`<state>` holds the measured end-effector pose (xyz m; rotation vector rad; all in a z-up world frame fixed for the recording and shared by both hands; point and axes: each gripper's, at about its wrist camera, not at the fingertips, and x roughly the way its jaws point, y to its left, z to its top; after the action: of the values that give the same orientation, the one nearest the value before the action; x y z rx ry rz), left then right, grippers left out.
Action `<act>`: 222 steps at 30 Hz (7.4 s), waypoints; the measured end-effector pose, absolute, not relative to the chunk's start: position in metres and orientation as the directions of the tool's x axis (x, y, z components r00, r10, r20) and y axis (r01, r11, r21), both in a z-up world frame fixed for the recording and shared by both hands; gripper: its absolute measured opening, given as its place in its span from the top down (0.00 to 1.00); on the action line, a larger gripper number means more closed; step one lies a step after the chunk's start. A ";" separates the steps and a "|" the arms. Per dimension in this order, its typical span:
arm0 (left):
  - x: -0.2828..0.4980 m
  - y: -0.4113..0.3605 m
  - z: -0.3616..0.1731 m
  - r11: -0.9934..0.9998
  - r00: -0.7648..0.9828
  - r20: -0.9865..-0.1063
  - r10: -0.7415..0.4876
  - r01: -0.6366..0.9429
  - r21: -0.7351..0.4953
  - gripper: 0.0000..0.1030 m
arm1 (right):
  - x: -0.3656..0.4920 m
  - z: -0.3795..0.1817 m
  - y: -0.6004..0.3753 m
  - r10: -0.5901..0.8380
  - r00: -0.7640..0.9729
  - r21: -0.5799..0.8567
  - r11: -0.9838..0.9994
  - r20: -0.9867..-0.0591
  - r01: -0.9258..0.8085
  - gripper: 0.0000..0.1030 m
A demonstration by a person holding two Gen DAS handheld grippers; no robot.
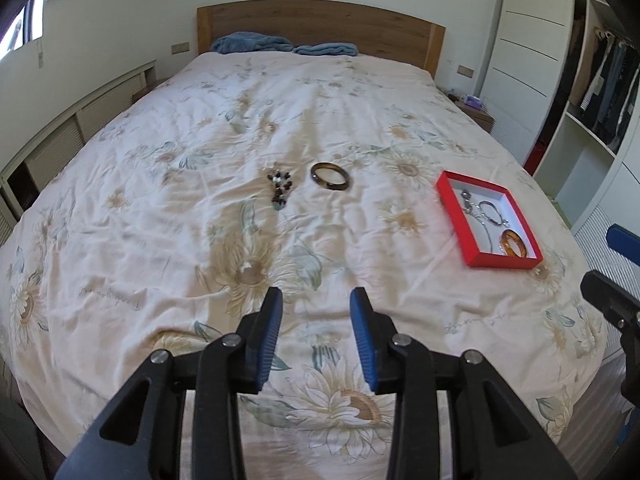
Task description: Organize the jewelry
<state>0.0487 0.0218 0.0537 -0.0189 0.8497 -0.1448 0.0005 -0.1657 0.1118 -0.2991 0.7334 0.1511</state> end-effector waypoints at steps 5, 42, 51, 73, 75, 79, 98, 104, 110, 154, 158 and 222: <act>0.062 0.032 0.041 0.993 0.637 -0.762 -0.118 0.085 -0.082 0.67 | 0.018 0.098 -0.162 0.053 0.707 -0.193 0.945 -0.705 -0.264 0.35; 0.352 0.034 -0.116 0.991 0.579 -0.809 -0.101 0.135 -0.027 0.68 | 0.385 -0.082 -0.141 0.279 0.501 0.164 0.951 -0.819 -0.261 0.62; 0.355 0.046 -0.121 0.983 0.577 -0.796 -0.183 0.128 -0.133 0.89 | 0.413 -0.119 -0.133 0.260 0.461 0.153 0.954 -0.848 -0.256 0.70; 0.249 0.037 -0.022 0.970 0.625 -0.742 -0.242 0.152 -0.188 0.91 | 0.272 -0.029 -0.171 0.327 0.531 0.202 0.938 -0.782 -0.281 0.91; 0.233 0.035 -0.010 0.970 0.632 -0.736 -0.244 0.159 -0.185 0.91 | 0.251 -0.016 -0.179 0.325 0.543 0.201 0.940 -0.775 -0.275 0.91; 0.198 0.026 0.013 0.967 0.645 -0.720 -0.254 0.179 -0.180 0.91 | 0.213 0.003 -0.193 0.327 0.556 0.212 0.941 -0.764 -0.263 0.91; 0.086 -0.055 0.050 0.943 0.633 -0.704 -0.321 0.284 -0.175 0.91 | 0.068 0.044 -0.264 0.253 0.639 0.182 0.967 -0.727 -0.176 0.91; 0.072 -0.088 0.048 0.934 0.614 -0.715 -0.333 0.318 -0.162 0.91 | 0.044 0.046 -0.290 0.228 0.657 0.181 0.973 -0.718 -0.140 0.91; 0.063 -0.115 0.043 0.930 0.594 -0.731 -0.337 0.331 -0.159 0.91 | 0.025 0.048 -0.309 0.173 0.673 0.150 0.984 -0.719 -0.092 0.91; 0.140 -0.197 -0.001 0.914 0.494 -0.803 -0.334 0.376 -0.149 0.91 | 0.090 0.002 -0.387 0.117 0.649 0.160 0.987 -0.752 0.008 0.91; 0.160 -0.212 0.006 0.900 0.502 -0.786 -0.362 0.406 -0.156 0.91 | 0.106 0.003 -0.406 0.078 0.655 0.137 0.990 -0.752 0.040 0.91; 0.174 -0.249 -0.008 0.911 0.529 -0.789 -0.311 0.402 -0.089 0.58 | 0.156 -0.007 -0.435 -0.021 0.622 0.086 0.986 -0.783 0.142 0.34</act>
<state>0.1738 -0.2492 -0.0083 0.1081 0.9194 -0.4268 0.1557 -0.4355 -0.0065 0.1450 0.8961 -0.0939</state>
